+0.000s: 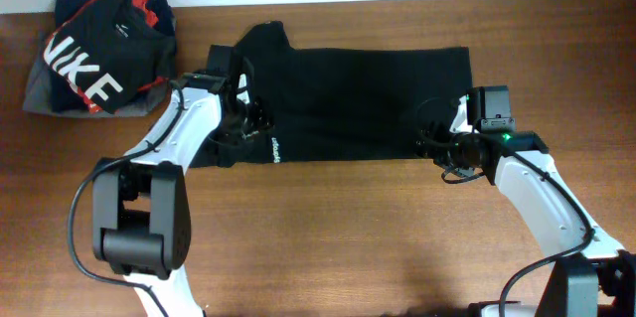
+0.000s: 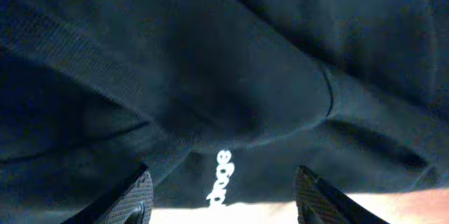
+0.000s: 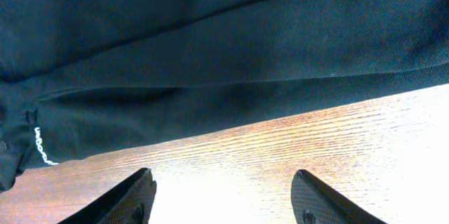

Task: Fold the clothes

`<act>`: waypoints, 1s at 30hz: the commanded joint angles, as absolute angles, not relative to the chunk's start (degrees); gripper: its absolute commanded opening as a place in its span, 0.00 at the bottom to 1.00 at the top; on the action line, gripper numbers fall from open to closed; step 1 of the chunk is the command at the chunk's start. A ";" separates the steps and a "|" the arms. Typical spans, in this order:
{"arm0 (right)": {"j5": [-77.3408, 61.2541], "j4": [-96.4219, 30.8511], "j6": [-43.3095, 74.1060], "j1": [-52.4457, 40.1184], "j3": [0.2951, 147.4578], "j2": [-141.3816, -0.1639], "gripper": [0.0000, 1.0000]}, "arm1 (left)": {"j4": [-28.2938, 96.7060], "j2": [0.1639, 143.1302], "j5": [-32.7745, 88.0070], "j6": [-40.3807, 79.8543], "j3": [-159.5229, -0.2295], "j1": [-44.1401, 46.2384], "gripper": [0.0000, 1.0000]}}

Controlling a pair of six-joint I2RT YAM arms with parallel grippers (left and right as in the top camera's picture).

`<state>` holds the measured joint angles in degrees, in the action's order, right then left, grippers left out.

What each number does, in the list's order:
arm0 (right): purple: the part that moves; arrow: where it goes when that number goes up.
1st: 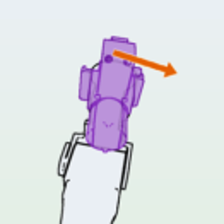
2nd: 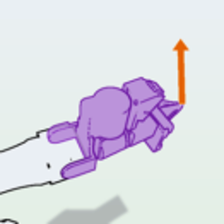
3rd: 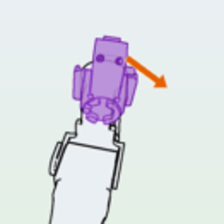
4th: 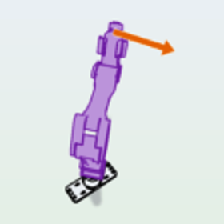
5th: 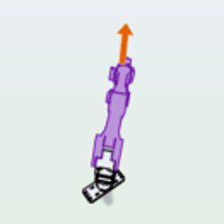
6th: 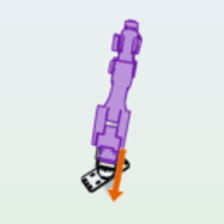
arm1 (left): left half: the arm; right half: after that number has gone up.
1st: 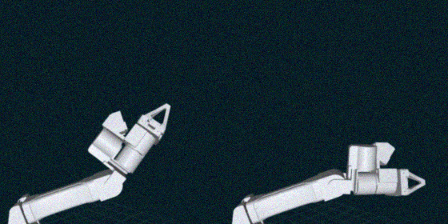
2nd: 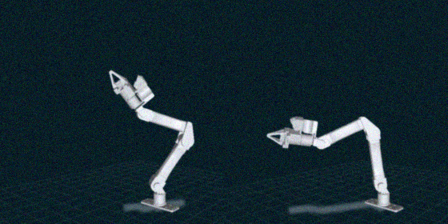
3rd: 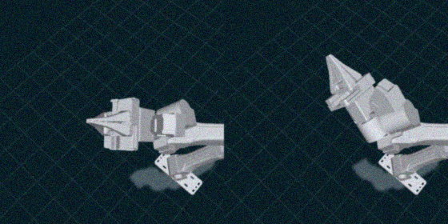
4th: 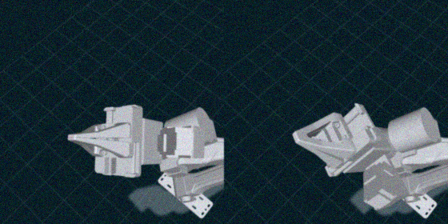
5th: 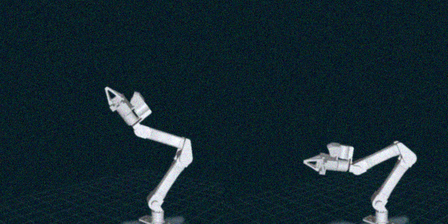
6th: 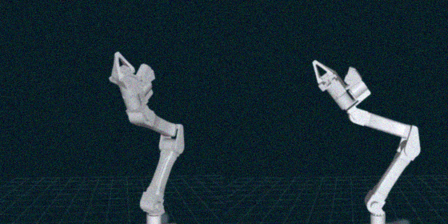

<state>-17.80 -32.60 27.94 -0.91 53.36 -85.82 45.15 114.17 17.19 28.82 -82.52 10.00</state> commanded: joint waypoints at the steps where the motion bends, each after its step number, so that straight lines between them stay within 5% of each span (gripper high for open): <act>1: -17.10 -32.64 27.22 -1.17 54.11 -85.27 0.67 | 42.54 116.46 18.74 35.27 -83.40 9.87 0.63; 12: -17.08 -32.99 27.20 -1.17 54.11 -85.27 0.67 | 37.01 117.67 18.70 36.45 -83.40 9.87 0.49; 23: -17.08 -33.08 27.20 -1.17 54.11 -85.27 0.67 | 31.38 117.67 18.68 35.03 -83.40 9.87 0.01; 30: -17.08 -33.23 27.20 -1.17 54.11 -85.27 0.67 | 25.34 117.67 18.70 33.36 -83.40 9.87 0.01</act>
<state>-17.80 -33.01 27.86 -0.91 53.36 -85.82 26.96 117.14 18.06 35.05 -82.52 10.00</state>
